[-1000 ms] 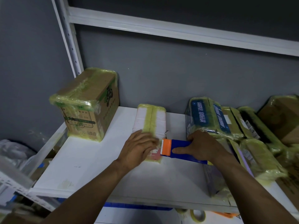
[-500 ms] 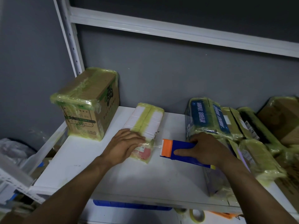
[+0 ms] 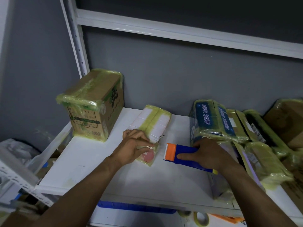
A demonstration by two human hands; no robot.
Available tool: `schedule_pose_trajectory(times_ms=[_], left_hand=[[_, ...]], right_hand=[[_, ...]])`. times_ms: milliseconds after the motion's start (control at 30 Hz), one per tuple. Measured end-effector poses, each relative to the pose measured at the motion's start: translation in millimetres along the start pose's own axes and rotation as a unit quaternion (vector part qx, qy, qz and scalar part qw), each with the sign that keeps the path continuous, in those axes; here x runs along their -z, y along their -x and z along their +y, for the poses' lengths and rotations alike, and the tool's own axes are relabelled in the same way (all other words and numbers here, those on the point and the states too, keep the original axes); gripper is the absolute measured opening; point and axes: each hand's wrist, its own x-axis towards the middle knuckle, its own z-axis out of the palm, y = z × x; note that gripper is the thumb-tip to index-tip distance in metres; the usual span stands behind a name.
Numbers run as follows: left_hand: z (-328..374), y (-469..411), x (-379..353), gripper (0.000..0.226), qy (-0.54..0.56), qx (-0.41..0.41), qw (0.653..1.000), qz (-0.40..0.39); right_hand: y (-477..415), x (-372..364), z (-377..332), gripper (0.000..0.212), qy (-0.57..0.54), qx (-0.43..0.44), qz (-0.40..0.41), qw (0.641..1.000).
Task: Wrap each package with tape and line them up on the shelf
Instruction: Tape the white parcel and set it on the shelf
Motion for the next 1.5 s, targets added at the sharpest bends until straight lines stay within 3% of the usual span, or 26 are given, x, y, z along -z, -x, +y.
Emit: schedule_pose_trajectory(times_ms=[200,500,733,1033,1167,1500], left_hand=[[-3.0,0.3,4.5,0.015,0.007,-0.011,1.000,-0.024],[-8.1,0.7,6.0,0.018,0.036,0.036,0.998,-0.040],[-3.2,-0.5,4.9,0.019,0.046,0.061,0.996,-0.034],[-7.3,2.9,-4.6,0.025,0.030,0.058,0.998,0.008],[-8.1,2.4,-7.8,0.038,0.039,0.057,0.997,0.022],[-9.9,1.3,-17.0,0.020,0.043,0.063,0.996,0.042]], right_hand=[[9.8,2.1,0.8,0.061,-0.030,0.015,-0.004,0.999],[12.7,-3.8,20.9,0.070,-0.013,-0.005,0.019,1.000],[-17.4,-35.6,20.1,0.078,0.053,-0.034,-0.005,0.998],[-39.0,-53.6,4.0,0.072,0.022,-0.027,-0.020,0.999],[-41.8,-60.7,-4.0,0.074,0.028,-0.033,-0.015,0.999],[-37.8,-69.9,-18.1,0.072,0.083,-0.039,0.032,0.995]])
